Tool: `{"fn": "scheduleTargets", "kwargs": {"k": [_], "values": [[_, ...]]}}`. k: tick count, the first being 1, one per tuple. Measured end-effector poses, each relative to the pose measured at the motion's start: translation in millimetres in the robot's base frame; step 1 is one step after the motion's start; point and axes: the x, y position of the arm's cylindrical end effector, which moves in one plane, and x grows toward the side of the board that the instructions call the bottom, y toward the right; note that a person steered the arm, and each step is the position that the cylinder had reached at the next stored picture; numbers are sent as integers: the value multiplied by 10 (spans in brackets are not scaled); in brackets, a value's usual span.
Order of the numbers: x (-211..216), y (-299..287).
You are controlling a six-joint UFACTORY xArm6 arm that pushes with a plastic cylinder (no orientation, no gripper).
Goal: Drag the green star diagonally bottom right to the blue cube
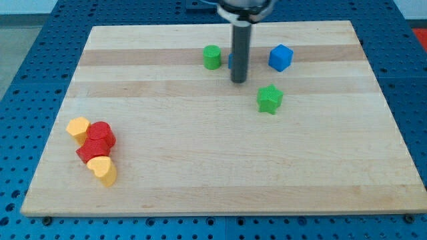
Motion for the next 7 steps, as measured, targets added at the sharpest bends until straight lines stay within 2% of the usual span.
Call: {"fn": "scheduleTargets", "kwargs": {"k": [1,3,5,7], "values": [[357,14],[650,50],[680,301],[667,949]]}}
